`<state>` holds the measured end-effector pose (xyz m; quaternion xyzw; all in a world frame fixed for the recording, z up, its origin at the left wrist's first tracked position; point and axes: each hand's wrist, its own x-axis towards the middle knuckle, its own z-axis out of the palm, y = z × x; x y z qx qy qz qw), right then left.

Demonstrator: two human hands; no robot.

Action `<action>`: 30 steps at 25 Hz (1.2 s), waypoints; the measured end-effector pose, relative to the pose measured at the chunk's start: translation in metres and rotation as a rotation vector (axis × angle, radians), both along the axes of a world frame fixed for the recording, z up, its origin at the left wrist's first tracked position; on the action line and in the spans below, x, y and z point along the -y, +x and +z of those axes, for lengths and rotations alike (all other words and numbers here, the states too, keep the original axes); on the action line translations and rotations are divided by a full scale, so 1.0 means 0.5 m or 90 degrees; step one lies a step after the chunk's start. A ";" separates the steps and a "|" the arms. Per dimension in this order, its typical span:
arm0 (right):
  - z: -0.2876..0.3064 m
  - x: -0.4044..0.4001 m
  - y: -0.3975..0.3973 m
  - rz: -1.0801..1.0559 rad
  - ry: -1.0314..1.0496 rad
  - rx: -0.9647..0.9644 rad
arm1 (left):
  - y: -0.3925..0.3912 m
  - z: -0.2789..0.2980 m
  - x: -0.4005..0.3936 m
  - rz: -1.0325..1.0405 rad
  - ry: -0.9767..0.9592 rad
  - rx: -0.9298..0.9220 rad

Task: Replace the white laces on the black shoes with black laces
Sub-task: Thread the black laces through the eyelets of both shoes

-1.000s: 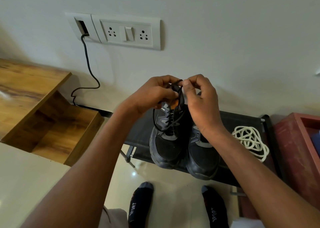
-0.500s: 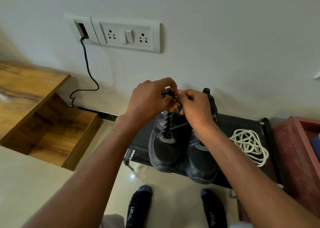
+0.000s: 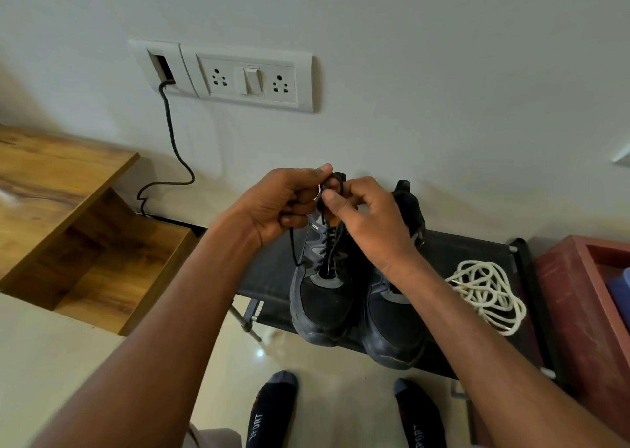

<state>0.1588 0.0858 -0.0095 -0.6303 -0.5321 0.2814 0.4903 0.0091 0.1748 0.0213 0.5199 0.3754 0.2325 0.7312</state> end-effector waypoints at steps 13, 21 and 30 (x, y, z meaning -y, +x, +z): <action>0.009 0.000 0.021 -0.069 0.090 0.106 | 0.002 -0.004 0.000 0.062 0.094 -0.064; -0.005 0.008 0.078 -0.311 -0.141 0.359 | -0.052 -0.084 -0.036 0.090 0.412 -0.569; -0.029 0.009 0.024 -0.060 -0.167 0.340 | 0.002 -0.096 -0.009 -0.061 0.372 -0.397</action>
